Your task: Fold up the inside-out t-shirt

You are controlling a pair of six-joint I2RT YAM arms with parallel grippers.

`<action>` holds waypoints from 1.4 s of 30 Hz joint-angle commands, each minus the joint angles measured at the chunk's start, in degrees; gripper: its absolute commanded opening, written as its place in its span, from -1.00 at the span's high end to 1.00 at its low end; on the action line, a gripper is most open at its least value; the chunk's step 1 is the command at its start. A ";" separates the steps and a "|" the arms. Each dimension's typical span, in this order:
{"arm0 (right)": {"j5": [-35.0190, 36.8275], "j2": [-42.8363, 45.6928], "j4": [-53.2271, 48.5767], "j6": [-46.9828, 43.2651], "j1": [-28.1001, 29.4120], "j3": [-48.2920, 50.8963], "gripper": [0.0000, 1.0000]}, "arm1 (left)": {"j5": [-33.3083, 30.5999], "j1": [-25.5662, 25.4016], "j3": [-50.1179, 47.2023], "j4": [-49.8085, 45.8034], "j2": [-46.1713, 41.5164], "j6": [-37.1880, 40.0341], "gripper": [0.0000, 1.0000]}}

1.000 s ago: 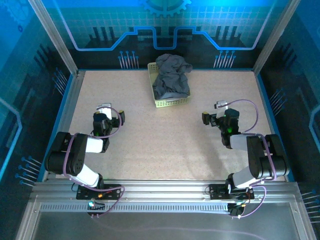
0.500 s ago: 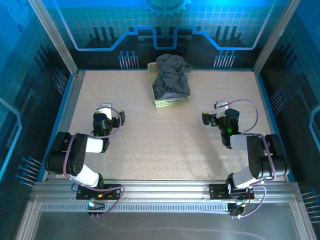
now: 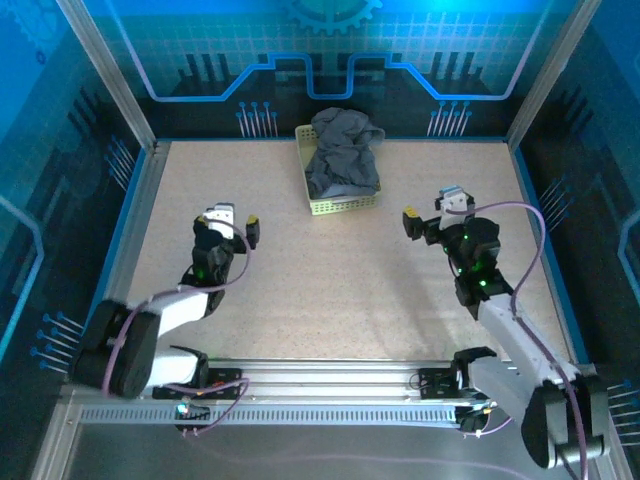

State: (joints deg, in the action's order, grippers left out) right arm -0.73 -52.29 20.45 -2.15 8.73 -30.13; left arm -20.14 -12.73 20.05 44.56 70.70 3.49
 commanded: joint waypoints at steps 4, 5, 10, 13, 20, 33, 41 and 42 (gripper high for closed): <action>4.30 3.69 -19.03 21.86 -0.73 -9.42 -1.00 | -10.60 -1.16 8.42 -27.13 -17.87 -18.96 -0.98; 10.30 3.60 -21.62 28.29 -1.09 -9.92 -1.00 | -13.49 -1.09 10.32 -32.83 -19.42 -25.13 -0.98; 4.59 -2.96 -22.00 27.90 -4.91 -13.81 -1.00 | -13.15 1.86 19.49 -56.46 -22.75 -40.42 -0.98; 5.32 -11.58 -27.20 25.32 -1.64 -22.33 -1.00 | -6.95 3.35 19.05 -54.69 -22.85 -39.04 -0.98; 14.25 -32.01 -30.38 21.53 10.94 -39.05 -1.00 | 7.57 3.47 21.09 -54.10 -16.14 -37.73 -0.98; 14.52 -68.44 -42.67 21.79 17.69 -74.01 -1.00 | 15.26 0.29 23.05 -54.75 -9.71 -35.30 -0.98; 15.82 -80.50 -48.76 23.15 17.84 -86.02 -1.00 | 16.32 -0.14 23.05 -54.15 -8.36 -35.39 -0.98; 16.01 -82.07 -49.69 23.27 17.88 -87.59 -1.00 | 16.49 -0.11 23.01 -53.98 -8.20 -35.50 -0.98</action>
State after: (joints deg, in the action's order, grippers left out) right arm 13.69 -131.02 -24.75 20.14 25.98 -113.27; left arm -5.43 -12.36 41.25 -9.21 61.87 -32.91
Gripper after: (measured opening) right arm 0.999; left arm 0.989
